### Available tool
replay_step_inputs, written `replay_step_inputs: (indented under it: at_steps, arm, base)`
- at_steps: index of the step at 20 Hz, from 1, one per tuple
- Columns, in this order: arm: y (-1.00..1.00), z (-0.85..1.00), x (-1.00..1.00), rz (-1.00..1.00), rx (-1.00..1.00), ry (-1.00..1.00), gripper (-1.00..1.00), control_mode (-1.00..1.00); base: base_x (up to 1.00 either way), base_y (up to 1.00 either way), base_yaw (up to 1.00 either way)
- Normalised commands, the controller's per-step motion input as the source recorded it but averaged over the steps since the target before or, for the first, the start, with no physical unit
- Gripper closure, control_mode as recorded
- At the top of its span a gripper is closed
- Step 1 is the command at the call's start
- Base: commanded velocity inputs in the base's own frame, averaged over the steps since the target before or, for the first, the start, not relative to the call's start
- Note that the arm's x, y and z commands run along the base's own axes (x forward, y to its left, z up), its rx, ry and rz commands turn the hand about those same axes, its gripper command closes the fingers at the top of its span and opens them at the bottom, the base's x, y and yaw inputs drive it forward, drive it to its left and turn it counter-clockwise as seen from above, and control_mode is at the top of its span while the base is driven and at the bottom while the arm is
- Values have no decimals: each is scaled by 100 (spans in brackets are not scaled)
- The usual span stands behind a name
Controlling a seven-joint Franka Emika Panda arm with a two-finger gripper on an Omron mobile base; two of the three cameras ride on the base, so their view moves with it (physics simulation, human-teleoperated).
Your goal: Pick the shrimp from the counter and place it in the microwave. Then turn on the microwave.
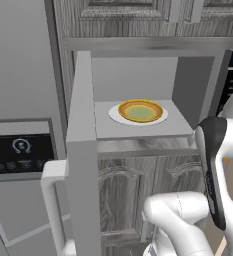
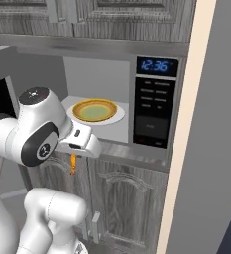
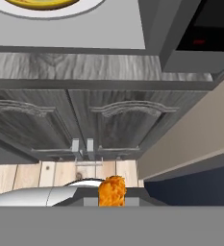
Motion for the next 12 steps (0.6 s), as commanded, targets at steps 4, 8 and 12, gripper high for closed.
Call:
replay_step_inputs:
  at_steps: [4,8,12]
  arm:
    - [0,0,0,0,0,0,100,100]
    - [0,0,0,0,0,0,100,100]
    - [0,0,0,0,0,0,100,100]
  base:
    - [-25,3,0]
    - [-28,1,0]
    - [-36,3,0]
